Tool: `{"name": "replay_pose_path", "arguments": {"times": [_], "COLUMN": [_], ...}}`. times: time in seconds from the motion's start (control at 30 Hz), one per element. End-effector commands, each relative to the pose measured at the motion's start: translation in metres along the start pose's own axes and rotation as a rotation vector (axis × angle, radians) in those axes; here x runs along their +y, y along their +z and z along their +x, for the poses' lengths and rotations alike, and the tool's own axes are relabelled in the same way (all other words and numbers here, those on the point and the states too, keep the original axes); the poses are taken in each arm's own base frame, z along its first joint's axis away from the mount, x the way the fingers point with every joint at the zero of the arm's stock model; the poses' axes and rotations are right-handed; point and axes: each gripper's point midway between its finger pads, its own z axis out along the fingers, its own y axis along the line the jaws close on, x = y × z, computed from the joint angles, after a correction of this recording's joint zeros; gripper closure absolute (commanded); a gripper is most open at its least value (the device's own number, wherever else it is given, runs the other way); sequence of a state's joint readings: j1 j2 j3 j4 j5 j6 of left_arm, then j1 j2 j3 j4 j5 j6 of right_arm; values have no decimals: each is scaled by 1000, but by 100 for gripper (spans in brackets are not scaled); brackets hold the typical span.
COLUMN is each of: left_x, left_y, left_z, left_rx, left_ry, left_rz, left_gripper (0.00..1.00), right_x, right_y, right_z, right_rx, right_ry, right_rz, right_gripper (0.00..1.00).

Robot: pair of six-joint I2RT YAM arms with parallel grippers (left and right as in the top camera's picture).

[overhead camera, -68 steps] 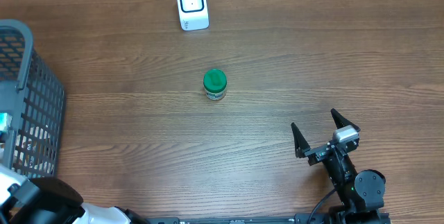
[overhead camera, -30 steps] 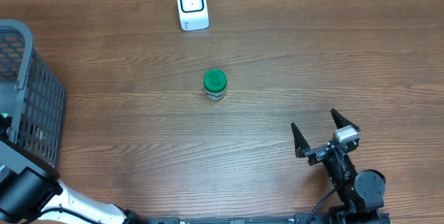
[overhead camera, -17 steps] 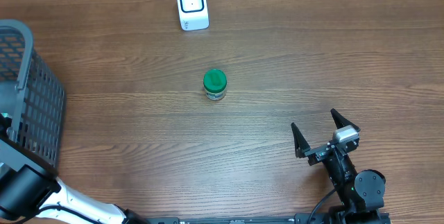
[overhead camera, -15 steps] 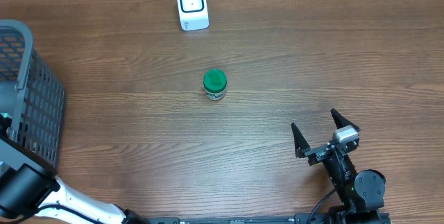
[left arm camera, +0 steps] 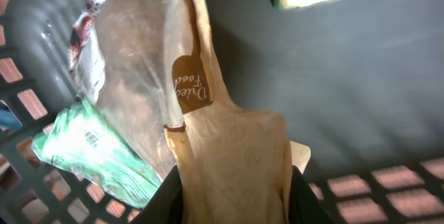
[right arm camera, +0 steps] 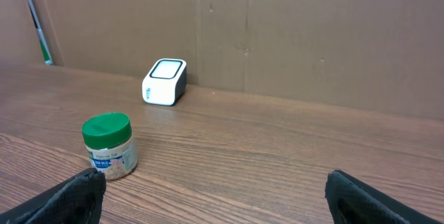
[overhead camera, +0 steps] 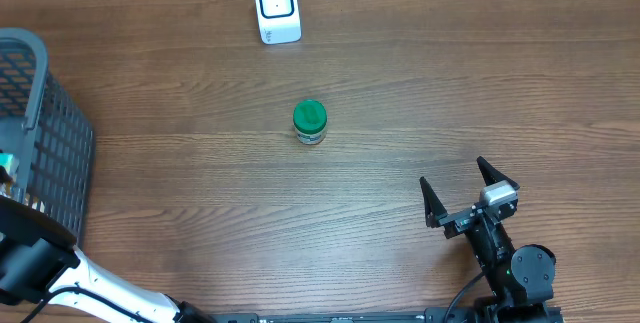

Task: Scan the item barcode
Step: 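Return the left gripper into the basket and grasp the snack bag, then carry the snack bag with the left gripper and drop it beside the jar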

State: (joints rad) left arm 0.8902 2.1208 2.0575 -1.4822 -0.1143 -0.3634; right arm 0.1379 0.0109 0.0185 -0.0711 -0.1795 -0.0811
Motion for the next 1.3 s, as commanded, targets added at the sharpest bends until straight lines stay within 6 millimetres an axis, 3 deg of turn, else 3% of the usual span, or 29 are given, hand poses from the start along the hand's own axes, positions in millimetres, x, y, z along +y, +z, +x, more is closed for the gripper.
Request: {"name": "replay_pose_path", "arguments": {"times": [0.0, 0.03, 0.17, 0.33, 0.5, 0.53, 0.63, 0.67, 0.83, 0.87, 0.97, 1.1, 1.23, 1.27], "left_x": [-27, -32, -60, -79, -74, -70, -67, -68, -93, -107, -130, -155, -176, -180], "left_y": [-59, -71, -165, -256, -312, -329, -354, -363, -365, -360, -340, -285, -192, -180], "left_z": [-9, -9, 1, 40, 79, 96, 129, 151, 211, 230, 257, 294, 333, 337], "left_rx": [-78, -94, -229, -349, -452, -497, -574, -604, -620, -602, -564, -458, -304, -295], "left_ry": [46, 60, 148, 252, 325, 359, 459, 527, 753, 830, 948, 1118, 1311, 1331], "left_rz": [203, 239, 521, 827, 944, 963, 980, 979, 918, 896, 804, 607, 314, 284], "left_gripper": [96, 96, 96, 96, 96, 96, 96, 96, 96, 96, 96, 96, 96, 96], "right_x": [0, 0, 0, 0, 0, 0, 0, 0, 0, 0, 0, 0, 0, 0], "right_y": [0, 0, 0, 0, 0, 0, 0, 0, 0, 0, 0, 0, 0, 0], "right_z": [2, 2, 2, 2, 2, 2, 2, 2, 2, 2, 2, 2, 2, 2], "right_rx": [-2, -2, -2, -2, -2, -2, -2, -2, -2, -2, -2, -2, -2, -2], "right_ry": [6, 6, 6, 6, 6, 6, 6, 6, 6, 6, 6, 6, 6, 6], "right_rz": [-3, -3, -3, -3, -3, -3, -3, -3, -3, -3, -3, -3, -3, -3], "right_gripper": [0, 0, 0, 0, 0, 0, 0, 0, 0, 0, 0, 0, 0, 0]}}
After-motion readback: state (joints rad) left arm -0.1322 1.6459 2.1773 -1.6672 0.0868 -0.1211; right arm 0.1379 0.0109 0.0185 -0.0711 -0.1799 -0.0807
